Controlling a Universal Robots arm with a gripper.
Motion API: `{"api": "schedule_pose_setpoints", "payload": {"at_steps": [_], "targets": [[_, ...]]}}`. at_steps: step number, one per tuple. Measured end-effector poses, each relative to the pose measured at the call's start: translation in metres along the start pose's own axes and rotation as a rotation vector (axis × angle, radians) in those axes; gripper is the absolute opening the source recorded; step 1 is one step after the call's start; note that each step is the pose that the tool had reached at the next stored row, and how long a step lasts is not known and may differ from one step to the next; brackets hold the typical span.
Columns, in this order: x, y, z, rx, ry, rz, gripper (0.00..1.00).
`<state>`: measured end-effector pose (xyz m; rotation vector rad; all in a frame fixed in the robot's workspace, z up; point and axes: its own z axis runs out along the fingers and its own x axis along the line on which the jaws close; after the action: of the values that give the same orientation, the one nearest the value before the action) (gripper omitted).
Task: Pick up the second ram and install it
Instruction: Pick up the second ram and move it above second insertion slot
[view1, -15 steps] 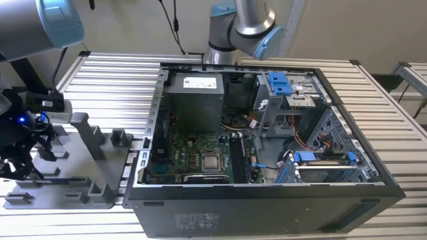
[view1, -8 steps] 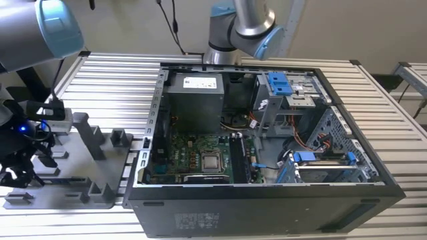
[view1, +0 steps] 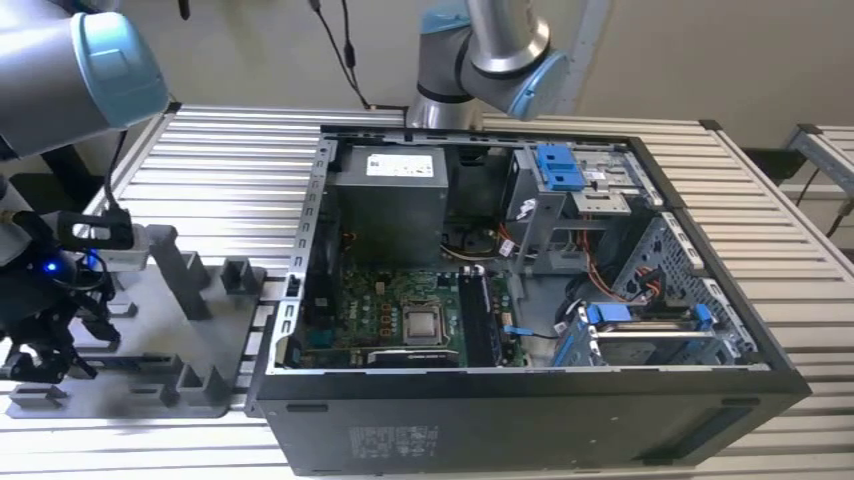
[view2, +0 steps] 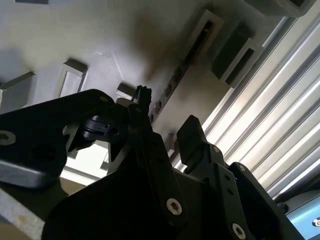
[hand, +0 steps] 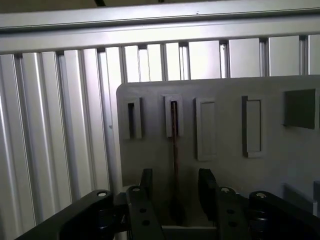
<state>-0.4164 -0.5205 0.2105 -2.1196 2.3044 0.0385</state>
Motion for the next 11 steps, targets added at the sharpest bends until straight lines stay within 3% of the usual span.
{"api": "schedule_pose_setpoints", "payload": {"at_steps": [11], "targets": [[-0.0009,0.0012,0.0085,0.0064,-0.0028,0.000,0.50]]}}
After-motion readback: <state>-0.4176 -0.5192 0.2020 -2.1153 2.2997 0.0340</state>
